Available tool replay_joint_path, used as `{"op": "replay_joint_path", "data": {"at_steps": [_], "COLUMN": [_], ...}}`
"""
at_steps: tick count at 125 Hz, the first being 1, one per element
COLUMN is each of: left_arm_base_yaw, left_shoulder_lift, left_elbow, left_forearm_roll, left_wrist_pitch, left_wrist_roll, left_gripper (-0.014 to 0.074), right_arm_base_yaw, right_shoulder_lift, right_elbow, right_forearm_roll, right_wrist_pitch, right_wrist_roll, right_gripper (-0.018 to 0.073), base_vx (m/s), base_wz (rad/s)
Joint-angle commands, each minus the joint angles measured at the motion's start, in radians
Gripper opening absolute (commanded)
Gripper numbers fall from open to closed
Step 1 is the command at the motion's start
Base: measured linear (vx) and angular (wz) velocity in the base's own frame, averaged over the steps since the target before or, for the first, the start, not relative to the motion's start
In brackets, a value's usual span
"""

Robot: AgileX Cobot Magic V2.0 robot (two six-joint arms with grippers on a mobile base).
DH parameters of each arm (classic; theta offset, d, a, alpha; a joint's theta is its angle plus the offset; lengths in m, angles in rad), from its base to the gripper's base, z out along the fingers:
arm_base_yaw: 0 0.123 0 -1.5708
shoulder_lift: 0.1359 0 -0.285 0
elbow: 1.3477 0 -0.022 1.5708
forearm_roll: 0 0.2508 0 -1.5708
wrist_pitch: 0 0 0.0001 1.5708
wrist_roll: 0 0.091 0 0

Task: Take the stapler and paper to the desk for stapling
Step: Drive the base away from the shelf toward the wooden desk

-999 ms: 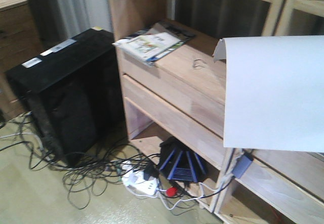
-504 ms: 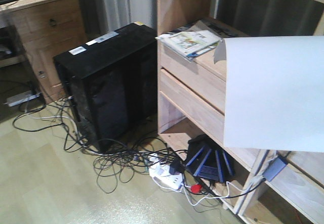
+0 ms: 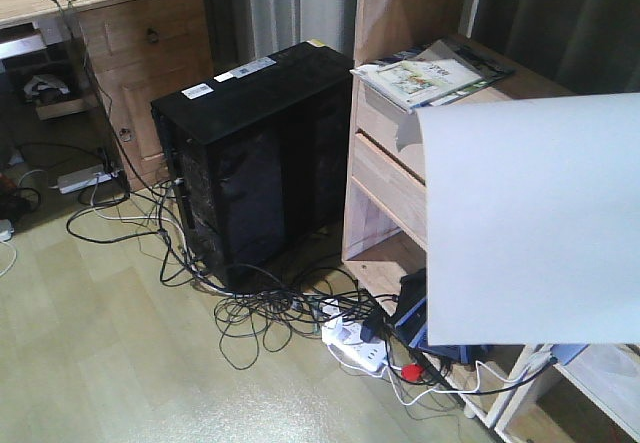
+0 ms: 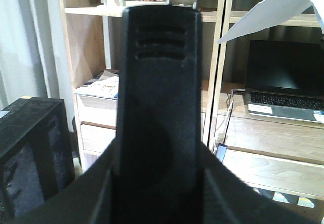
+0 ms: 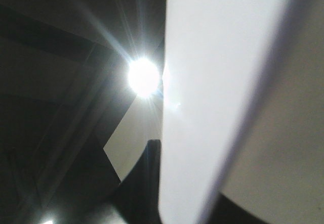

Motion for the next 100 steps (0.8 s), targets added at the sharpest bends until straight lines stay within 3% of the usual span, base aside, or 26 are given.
{"op": "replay_joint_path", "data": {"at_steps": [1, 100], "left_arm_base_yaw": [-0.006, -0.006], "left_shoulder_lift": [0.018, 0.018], "left_elbow": [-0.023, -0.023], "left_forearm_roll": [-0.016, -0.016], "left_wrist_pitch": [-0.115, -0.115], "left_wrist_roll": [-0.002, -0.002], "left_gripper": [-0.0006, -0.0006], "right_arm_base_yaw": [0.002, 0.002], "right_shoulder_lift": [0.008, 0.008], "right_elbow": [-0.031, -0.031], "right_forearm_roll": [0.003, 0.003], "right_wrist_pitch": [-0.038, -0.038], "right_wrist_roll": [-0.007, -0.007], "right_gripper": [-0.0007, -0.0007], "base_vx": [-0.02, 0.01], "base_wz": [0.06, 0.09]}}
